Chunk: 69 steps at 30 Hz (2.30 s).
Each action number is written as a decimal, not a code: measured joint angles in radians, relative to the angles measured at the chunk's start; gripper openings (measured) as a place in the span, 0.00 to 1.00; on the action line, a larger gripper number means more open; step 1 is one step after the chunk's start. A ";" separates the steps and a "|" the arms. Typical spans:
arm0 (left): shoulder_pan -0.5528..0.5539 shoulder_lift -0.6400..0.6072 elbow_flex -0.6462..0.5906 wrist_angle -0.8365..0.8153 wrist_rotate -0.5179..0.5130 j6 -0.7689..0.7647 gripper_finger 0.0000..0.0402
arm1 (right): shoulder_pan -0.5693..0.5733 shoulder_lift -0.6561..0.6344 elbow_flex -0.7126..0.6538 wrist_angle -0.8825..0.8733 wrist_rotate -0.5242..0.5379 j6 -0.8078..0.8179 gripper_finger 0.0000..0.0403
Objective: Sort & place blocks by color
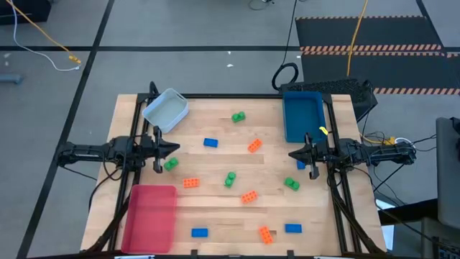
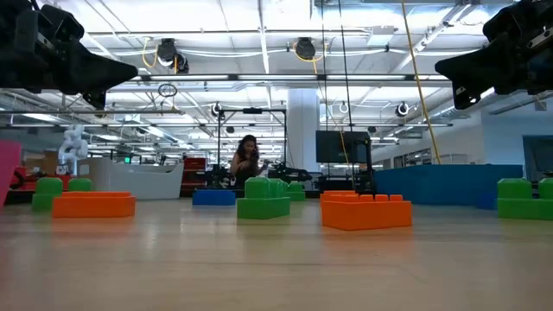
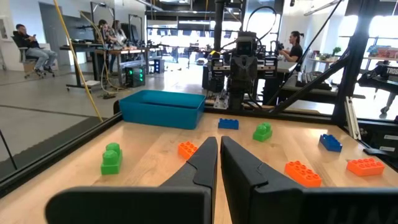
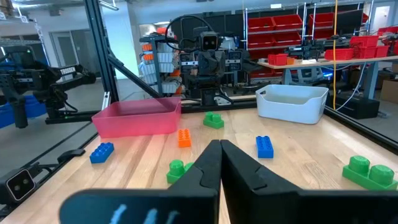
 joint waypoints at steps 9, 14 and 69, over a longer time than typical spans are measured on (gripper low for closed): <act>0.000 0.000 0.000 0.000 0.000 0.000 0.06 | 0.000 0.000 0.000 0.000 0.000 0.000 0.00; 0.000 0.000 0.000 0.000 0.000 0.000 0.06 | 0.000 0.000 0.000 0.000 0.000 0.000 0.00; -0.003 0.095 0.057 -0.183 -0.317 -0.172 0.23 | 0.000 0.000 0.000 -0.001 0.000 0.000 0.00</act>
